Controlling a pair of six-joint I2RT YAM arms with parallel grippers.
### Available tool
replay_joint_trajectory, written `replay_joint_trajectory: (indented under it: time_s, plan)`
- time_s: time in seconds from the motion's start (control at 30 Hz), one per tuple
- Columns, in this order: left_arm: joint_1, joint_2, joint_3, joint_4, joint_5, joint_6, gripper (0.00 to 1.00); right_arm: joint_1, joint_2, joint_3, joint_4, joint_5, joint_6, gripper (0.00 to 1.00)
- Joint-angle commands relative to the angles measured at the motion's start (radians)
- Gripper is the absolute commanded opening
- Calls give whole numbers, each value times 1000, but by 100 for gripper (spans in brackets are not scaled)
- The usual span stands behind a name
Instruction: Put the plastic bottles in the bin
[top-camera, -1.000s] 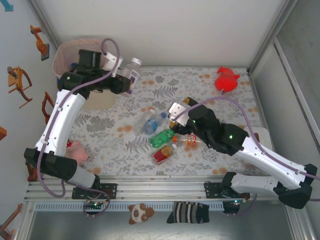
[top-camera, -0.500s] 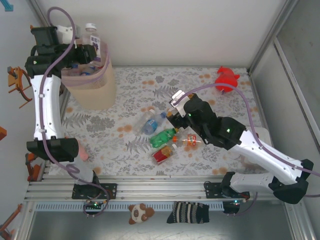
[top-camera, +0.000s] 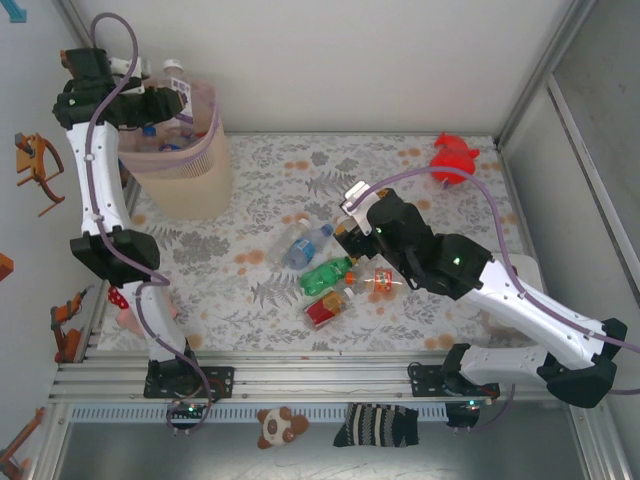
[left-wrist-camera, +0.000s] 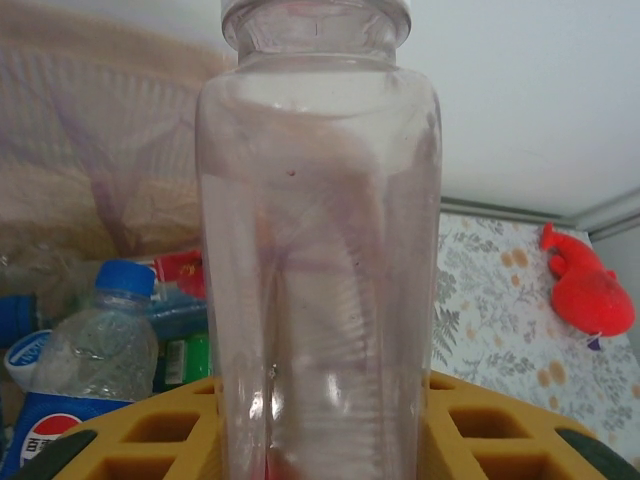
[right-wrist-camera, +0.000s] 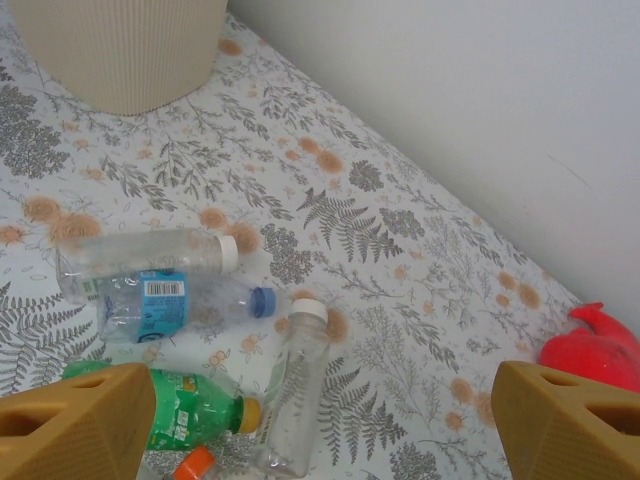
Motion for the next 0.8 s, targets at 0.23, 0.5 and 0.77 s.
replay_joint_trajectory:
  time_s: [0.23,0.5,0.77]
  plan:
    - [6,104,-11,-100,146,42,35,6,-12,17,-22,21,31,86]
    - [6,182,-48,-144,160,75,35,6,-13,11,-23,19,39,86]
    - [6,248,-70,-157,132,84,38,6,-10,9,-24,20,39,86]
